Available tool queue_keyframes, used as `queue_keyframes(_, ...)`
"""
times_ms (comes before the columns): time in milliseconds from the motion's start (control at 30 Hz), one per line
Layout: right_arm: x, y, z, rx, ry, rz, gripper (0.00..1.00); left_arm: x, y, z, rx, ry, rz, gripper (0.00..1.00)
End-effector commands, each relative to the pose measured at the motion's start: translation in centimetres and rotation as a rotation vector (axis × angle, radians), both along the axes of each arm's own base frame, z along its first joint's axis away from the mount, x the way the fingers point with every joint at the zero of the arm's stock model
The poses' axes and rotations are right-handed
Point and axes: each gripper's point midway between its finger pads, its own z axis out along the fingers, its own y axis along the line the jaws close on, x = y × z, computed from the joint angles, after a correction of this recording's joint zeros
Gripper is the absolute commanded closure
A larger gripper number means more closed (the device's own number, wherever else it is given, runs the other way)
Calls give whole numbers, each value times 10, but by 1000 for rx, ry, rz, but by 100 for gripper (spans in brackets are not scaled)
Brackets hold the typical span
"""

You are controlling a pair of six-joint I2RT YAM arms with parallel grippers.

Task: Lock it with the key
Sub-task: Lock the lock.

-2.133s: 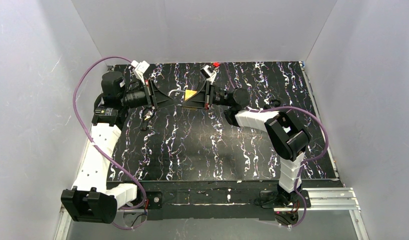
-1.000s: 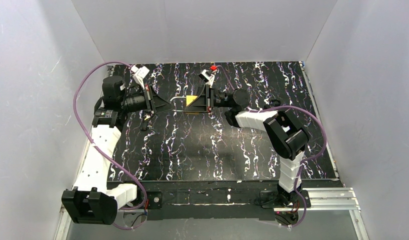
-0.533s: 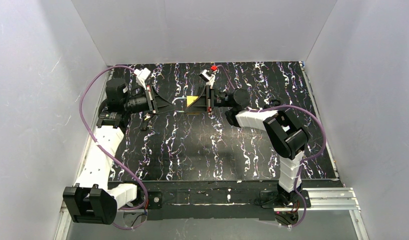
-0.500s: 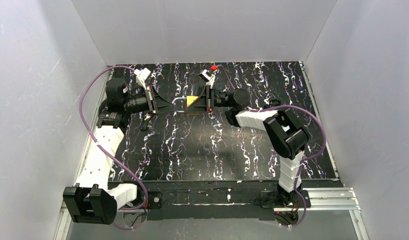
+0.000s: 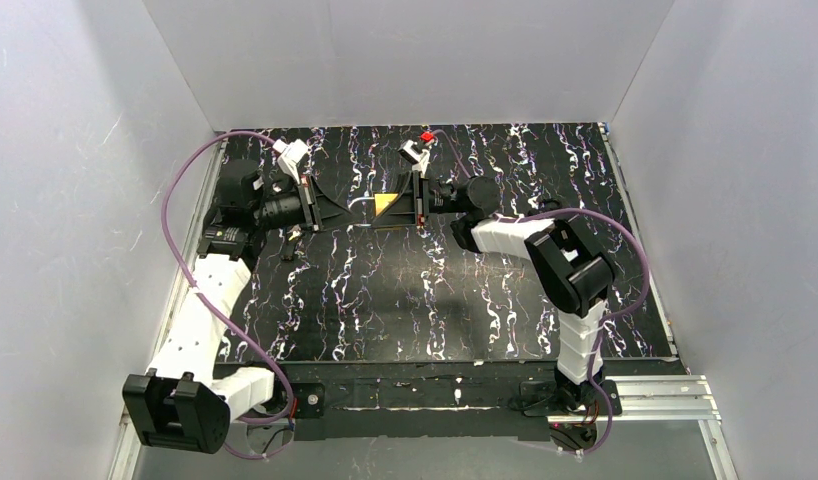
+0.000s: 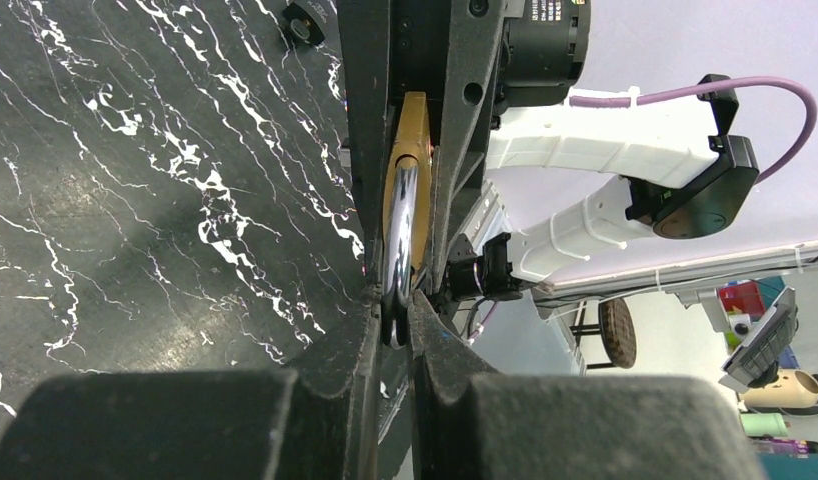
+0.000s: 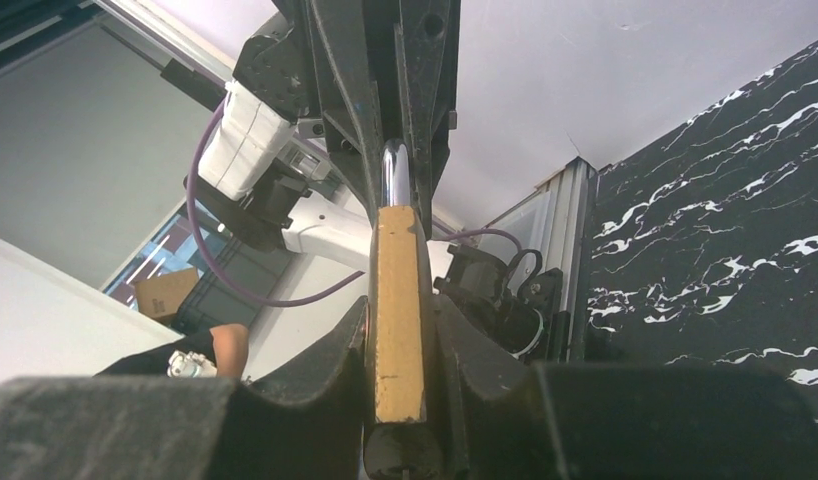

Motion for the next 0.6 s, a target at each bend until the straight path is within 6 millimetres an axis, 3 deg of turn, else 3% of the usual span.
queue_keyframes(0, -66, 24, 70, 285, -191, 81, 99, -18, -42, -23, -16, 59, -169, 100)
queue_keyframes(233, -77, 40, 68, 297, -180, 135, 99, -17, -56, -26, -35, 63, -214, 100)
queue_keyframes(567, -82, 45, 80, 334, -194, 176, 99, -29, -64, -40, -55, 118, -255, 100)
